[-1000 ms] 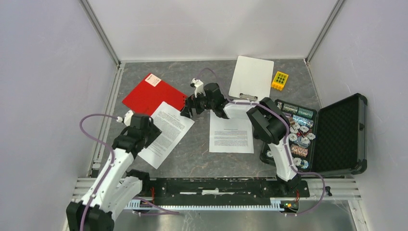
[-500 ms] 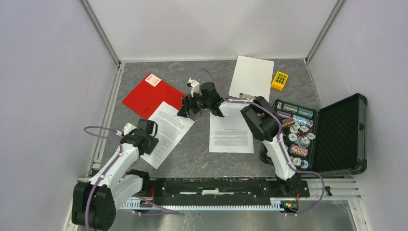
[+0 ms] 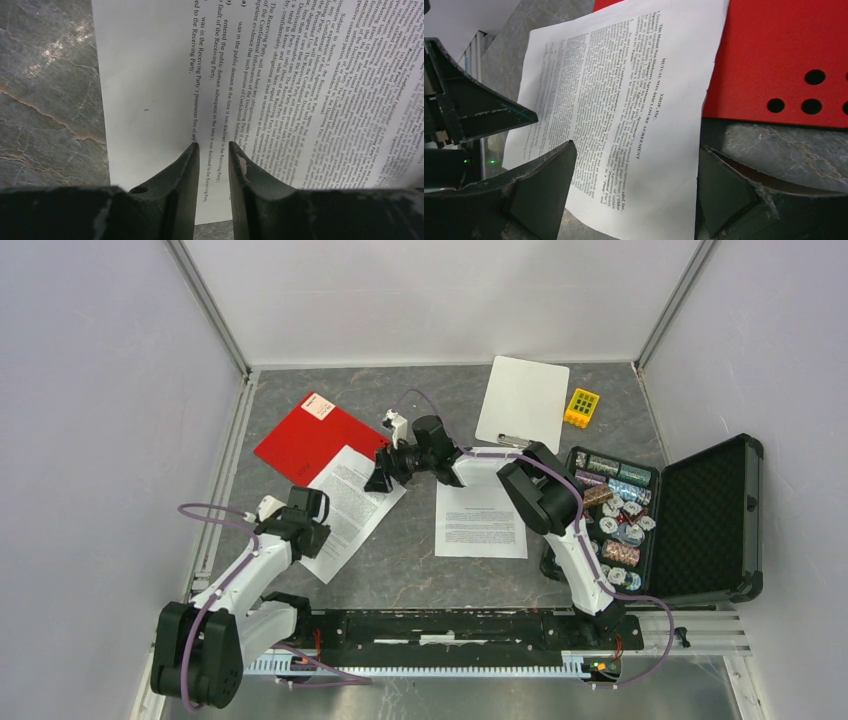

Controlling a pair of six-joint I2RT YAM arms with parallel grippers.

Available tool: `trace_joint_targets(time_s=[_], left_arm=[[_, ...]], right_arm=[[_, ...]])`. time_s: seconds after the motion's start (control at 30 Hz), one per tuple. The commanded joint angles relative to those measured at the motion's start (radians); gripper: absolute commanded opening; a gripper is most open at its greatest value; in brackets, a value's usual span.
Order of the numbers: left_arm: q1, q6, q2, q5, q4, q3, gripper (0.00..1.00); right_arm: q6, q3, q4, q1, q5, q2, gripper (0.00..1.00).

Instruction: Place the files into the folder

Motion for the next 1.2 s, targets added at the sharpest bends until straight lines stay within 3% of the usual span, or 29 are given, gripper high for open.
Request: trace_joint_targets(time_s=[0.0,0.1,0.43,0.53,0.6,0.67,0.77,1.03,1.17], left_arm=[[0.005,-0.058,0.032,-0.012,0.009,-0.032,0.34],[0.004,-0.055,0.031,-0.021,0.009,-0.031,0.33],[0.004,0.002,0.016,0.014,0.053,-0.019,0.3],[0.004,0.106,-0.006,0.064,0.123,-0.008,0.39],[0.004,0.231,-0.029,0.123,0.195,0.004,0.51],[0.004,0.382,-0.066,0.224,0.291,0.017,0.61],[0.004,0.546,-0.133,0.318,0.33,0.07,0.69],[0.004,0.961,-0.198,0.54,0.388,0.175,0.79],[0.004,1.061,-0.193,0.573,0.4,0.176,0.83]], right_arm=[[0.04,-0.029,0.066,0.003,-0.097,-0.016,0.87],[0.072,-0.048,0.123,0.001,-0.128,-0.043,0.79],[0.004,-0.101,0.075,-0.044,-0.054,-0.143,0.19],[-0.063,-0.129,0.026,-0.056,-0.048,-0.17,0.07],[-0.115,-0.157,0.006,-0.065,-0.05,-0.196,0.0],[-0.192,-0.2,0.001,-0.075,-0.071,-0.238,0.0],[-0.342,-0.238,-0.061,-0.078,-0.068,-0.301,0.0],[-0.65,-0.329,-0.159,-0.083,-0.07,-0.432,0.0],[-0.745,-0.401,-0.123,-0.095,-0.161,-0.486,0.0]])
